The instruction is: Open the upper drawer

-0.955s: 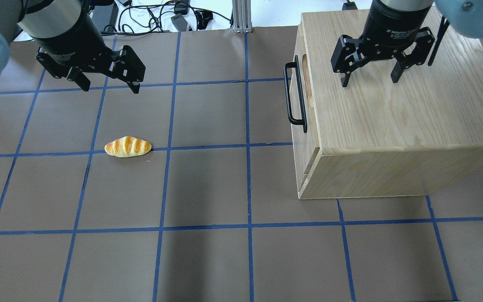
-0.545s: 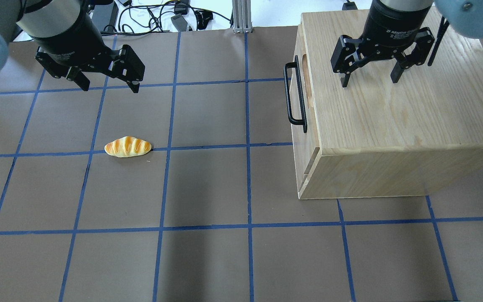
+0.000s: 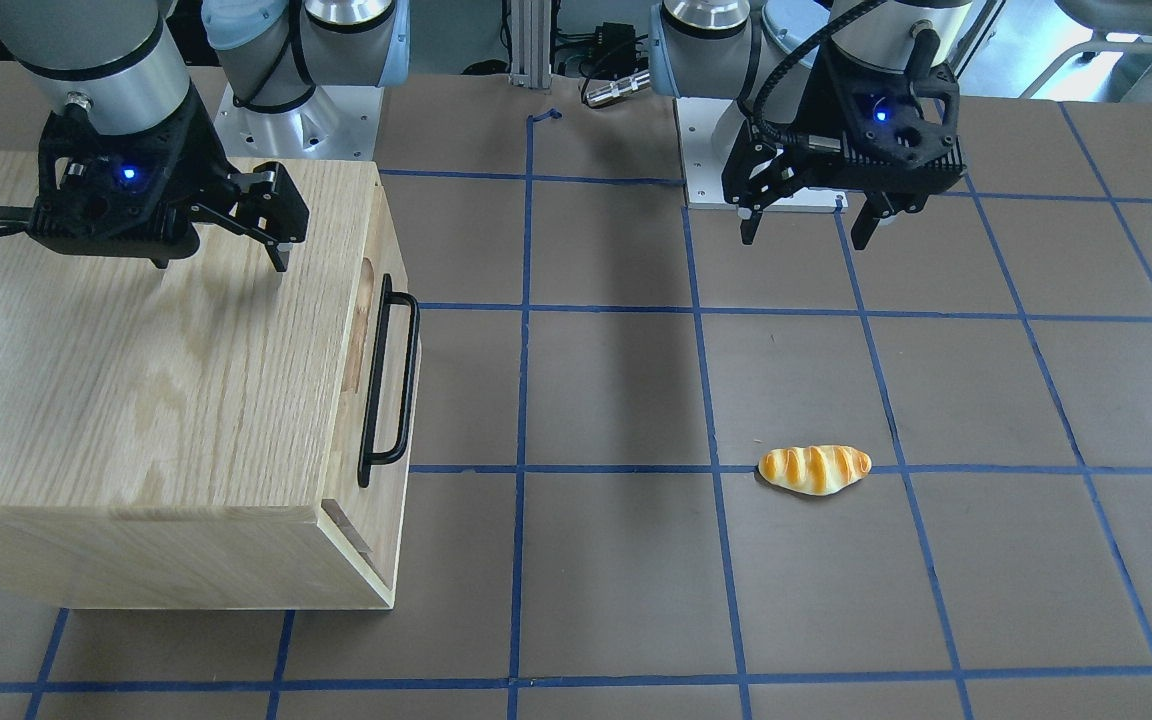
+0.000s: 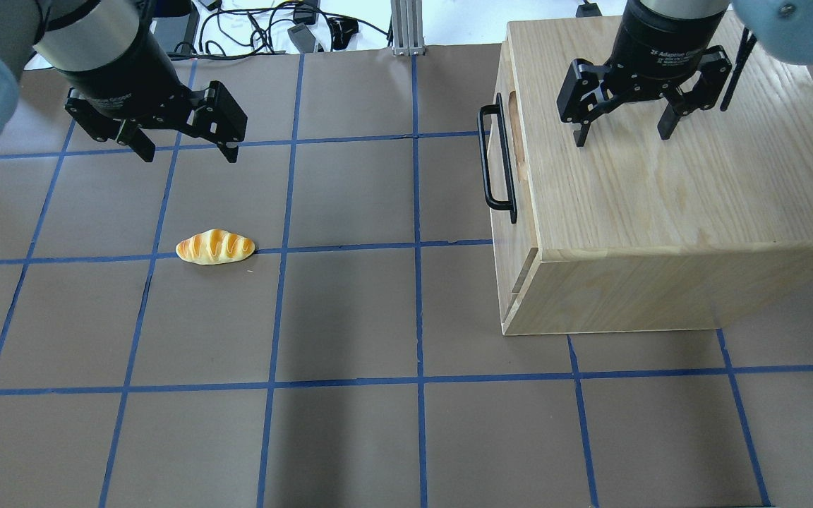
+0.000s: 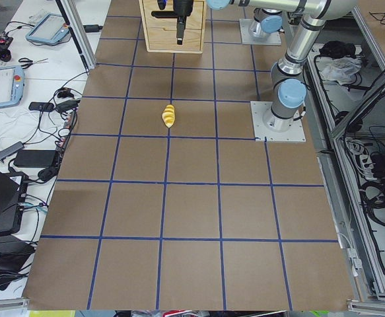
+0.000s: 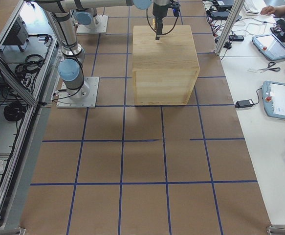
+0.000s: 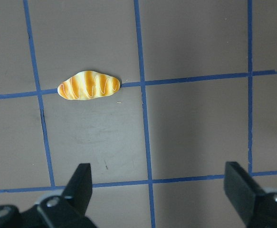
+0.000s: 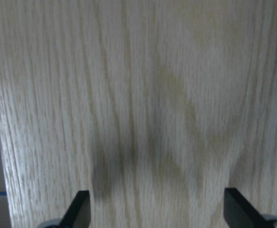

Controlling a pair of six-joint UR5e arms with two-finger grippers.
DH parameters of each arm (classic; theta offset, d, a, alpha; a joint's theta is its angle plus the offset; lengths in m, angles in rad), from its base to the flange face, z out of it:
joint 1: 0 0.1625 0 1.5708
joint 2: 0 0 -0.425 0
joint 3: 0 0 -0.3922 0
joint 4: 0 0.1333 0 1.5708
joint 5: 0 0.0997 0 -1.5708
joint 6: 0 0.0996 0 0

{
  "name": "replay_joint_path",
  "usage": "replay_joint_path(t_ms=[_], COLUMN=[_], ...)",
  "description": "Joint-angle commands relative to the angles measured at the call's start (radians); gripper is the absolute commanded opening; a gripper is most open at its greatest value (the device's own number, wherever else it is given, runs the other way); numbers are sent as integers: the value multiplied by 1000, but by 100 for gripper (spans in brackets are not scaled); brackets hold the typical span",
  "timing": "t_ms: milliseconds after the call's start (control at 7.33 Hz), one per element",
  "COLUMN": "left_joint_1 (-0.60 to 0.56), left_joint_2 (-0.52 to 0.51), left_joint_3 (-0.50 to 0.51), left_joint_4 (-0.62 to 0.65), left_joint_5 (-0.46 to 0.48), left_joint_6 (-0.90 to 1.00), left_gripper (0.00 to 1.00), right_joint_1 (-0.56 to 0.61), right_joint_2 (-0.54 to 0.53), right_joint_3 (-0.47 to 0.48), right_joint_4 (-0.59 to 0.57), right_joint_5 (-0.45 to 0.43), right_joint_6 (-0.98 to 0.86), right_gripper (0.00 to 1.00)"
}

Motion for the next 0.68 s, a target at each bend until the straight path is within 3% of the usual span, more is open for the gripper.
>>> replay_joint_path(t_ms=[0,545], left_joint_1=[4,7], left_joint_2=[-7,-16], left_joint_3=[-1,10], left_joint_4=[-3,0], left_joint_5=[7,-4], left_joint_6=[-2,-34], left_gripper=[100,100], right_joint_1=[-1,0], right_joint_2=[0,0], right_joint_3=[2,0], right_joint_4=[0,0], right_joint_5=[0,0], right_joint_6=[-1,1], right_gripper=[100,100])
